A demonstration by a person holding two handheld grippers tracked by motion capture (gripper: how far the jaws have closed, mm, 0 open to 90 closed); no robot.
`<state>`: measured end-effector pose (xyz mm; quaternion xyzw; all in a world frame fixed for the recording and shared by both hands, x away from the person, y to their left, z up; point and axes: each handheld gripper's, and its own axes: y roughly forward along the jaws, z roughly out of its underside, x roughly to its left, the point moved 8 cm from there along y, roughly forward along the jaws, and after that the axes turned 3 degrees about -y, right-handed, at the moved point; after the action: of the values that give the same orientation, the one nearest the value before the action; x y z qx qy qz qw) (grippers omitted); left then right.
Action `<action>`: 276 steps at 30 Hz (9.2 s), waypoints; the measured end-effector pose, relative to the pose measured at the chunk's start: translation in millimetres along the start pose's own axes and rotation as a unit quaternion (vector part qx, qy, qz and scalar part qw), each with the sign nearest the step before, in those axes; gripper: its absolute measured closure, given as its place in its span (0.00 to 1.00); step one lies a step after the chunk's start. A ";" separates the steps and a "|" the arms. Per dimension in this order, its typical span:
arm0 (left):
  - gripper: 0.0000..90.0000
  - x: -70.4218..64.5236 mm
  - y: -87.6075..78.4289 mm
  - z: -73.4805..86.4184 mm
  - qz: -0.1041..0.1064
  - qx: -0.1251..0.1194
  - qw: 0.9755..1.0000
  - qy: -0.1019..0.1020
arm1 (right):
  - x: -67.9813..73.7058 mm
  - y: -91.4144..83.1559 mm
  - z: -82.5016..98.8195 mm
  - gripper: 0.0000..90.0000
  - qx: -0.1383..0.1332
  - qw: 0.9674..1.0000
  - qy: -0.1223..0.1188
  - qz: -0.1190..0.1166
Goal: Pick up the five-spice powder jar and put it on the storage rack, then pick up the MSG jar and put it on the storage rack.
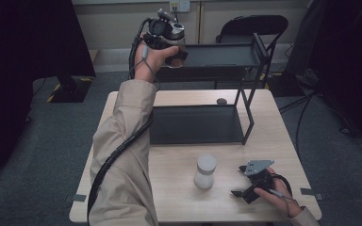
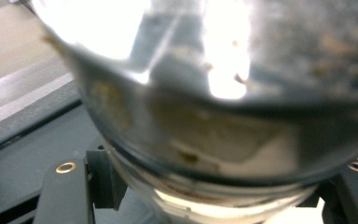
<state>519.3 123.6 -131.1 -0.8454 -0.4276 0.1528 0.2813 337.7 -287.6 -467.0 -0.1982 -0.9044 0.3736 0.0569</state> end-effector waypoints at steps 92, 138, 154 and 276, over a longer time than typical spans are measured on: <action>0.03 -41.4 -3.9 119.3 0.013 -0.064 0.997 -0.039 | 0.1 0.1 0.0 0.00 0.000 1.000 0.000 0.000; 0.03 -39.2 23.9 205.7 0.026 -0.033 0.998 -0.049 | 0.2 0.1 0.1 0.00 0.000 1.000 0.000 0.000; 0.03 -39.0 33.4 235.8 0.034 -0.025 0.997 -0.063 | 0.2 0.0 0.1 0.00 0.000 1.000 0.000 0.000; 0.00 -62.5 63.0 380.4 -0.035 0.055 0.997 -0.048 | -5.5 -1.1 -13.7 0.01 -0.026 0.999 0.020 -0.036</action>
<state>333.0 174.3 -470.6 -0.8047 -0.4608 0.2070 0.3119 345.9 -281.6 -456.3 -0.1747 -0.9190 0.3435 0.0834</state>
